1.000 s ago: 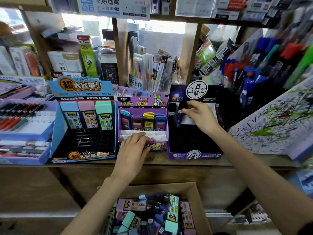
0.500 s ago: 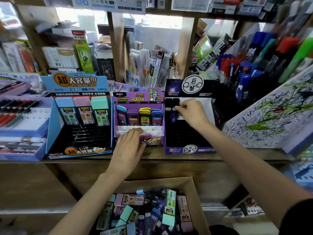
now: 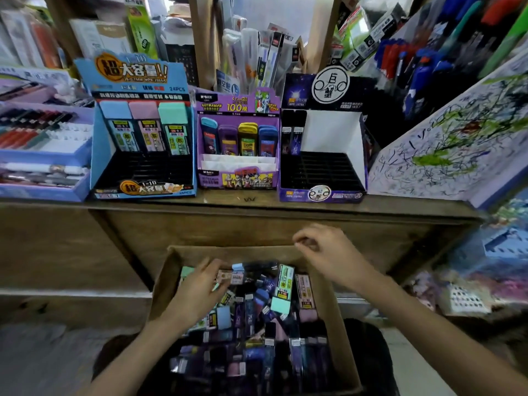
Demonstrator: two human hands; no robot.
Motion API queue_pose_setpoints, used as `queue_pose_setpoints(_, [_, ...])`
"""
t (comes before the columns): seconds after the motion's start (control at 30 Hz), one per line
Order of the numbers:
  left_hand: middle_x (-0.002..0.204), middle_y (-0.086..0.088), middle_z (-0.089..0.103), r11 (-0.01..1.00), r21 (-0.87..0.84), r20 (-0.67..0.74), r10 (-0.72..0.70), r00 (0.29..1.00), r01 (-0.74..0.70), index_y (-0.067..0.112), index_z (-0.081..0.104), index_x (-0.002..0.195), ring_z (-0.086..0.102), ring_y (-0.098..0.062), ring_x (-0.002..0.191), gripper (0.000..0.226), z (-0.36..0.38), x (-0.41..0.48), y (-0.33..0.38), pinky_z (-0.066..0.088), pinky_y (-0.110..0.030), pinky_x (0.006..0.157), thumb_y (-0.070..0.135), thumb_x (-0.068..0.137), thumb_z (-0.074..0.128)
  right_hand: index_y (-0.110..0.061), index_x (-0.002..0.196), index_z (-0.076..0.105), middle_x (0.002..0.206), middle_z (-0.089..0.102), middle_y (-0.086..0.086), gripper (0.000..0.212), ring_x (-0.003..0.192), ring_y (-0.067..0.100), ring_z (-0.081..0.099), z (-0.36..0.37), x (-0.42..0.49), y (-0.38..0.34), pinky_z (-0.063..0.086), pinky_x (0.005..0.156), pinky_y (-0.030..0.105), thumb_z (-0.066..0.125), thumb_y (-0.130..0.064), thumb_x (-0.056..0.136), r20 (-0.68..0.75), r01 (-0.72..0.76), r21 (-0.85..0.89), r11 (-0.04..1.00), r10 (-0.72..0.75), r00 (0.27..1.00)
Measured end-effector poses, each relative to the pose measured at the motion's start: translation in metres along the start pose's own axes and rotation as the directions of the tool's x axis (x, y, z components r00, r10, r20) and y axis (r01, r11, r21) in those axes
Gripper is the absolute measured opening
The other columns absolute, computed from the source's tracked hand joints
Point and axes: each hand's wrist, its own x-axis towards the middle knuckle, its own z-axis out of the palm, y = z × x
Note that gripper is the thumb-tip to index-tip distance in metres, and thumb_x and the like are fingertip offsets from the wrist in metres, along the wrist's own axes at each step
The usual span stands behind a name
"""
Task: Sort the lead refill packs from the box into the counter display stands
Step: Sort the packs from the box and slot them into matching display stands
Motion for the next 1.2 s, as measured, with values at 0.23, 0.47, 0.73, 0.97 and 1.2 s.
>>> queue_pose_setpoints(0.23, [0.133,-0.012,0.044,0.973,0.030,0.137,-0.229,0.964,0.227,0.010,0.045,0.132,0.043,-0.026,0.125,0.046,0.062,-0.044,-0.035,0.033,-0.029,0.101,0.029,0.092,0.058,-0.014,0.106,0.062,0.108,0.065,0.005,0.028,0.098,0.020,0.061,0.107,-0.055,0.039,0.046,0.077,0.030,0.059,-0.036,0.090,0.372,-0.376,-0.084,0.923,0.379,0.847])
queue_pose_setpoints(0.47, [0.155,-0.010,0.011,0.980,0.105,0.387,-0.194,0.901,0.166,0.017,0.024,0.147,0.016,-0.025,0.143,0.069,0.094,-0.068,-0.053,0.021,-0.031,0.115,0.041,0.091,0.056,-0.019,0.121,0.053,0.123,0.044,0.002,0.048,0.115,0.018,0.045,0.160,-0.084,0.039,0.038,0.092,0.025,0.067,-0.044,0.082,0.486,-0.446,0.046,0.894,0.371,0.792])
queue_pose_setpoints(0.73, [0.135,-0.006,0.038,0.937,0.316,0.269,-0.242,0.932,0.152,0.019,0.033,0.138,0.035,-0.025,0.127,0.084,0.096,-0.064,-0.064,0.031,-0.034,0.103,0.062,0.073,0.065,-0.009,0.134,0.036,0.133,0.038,0.011,0.073,0.124,0.026,0.040,0.182,-0.100,0.037,0.036,0.100,0.031,0.077,-0.029,0.076,0.249,-0.509,0.182,0.841,0.461,0.851])
queue_pose_setpoints(0.97, [0.120,-0.013,0.056,0.947,0.041,0.234,-0.319,0.919,0.318,0.006,0.048,0.121,0.053,-0.026,0.109,0.062,0.097,-0.062,-0.075,0.040,-0.027,0.082,0.045,0.078,0.071,-0.005,0.104,0.057,0.106,0.052,0.011,0.053,0.105,0.028,0.052,0.182,-0.100,0.038,0.043,0.082,0.029,0.073,-0.045,0.075,0.254,-0.540,0.121,0.833,0.500,0.828])
queue_pose_setpoints(1.2, [0.099,-0.004,0.051,0.949,-0.037,0.241,-0.295,0.925,0.312,0.007,0.051,0.107,0.054,-0.030,0.101,0.046,0.095,-0.064,-0.080,0.039,-0.029,0.073,0.041,0.081,0.069,-0.014,0.137,0.025,0.134,0.034,0.013,0.089,0.119,0.033,0.037,0.192,-0.095,0.017,0.035,0.098,0.039,0.064,-0.063,0.073,0.333,-0.445,-0.236,0.864,0.502,0.798])
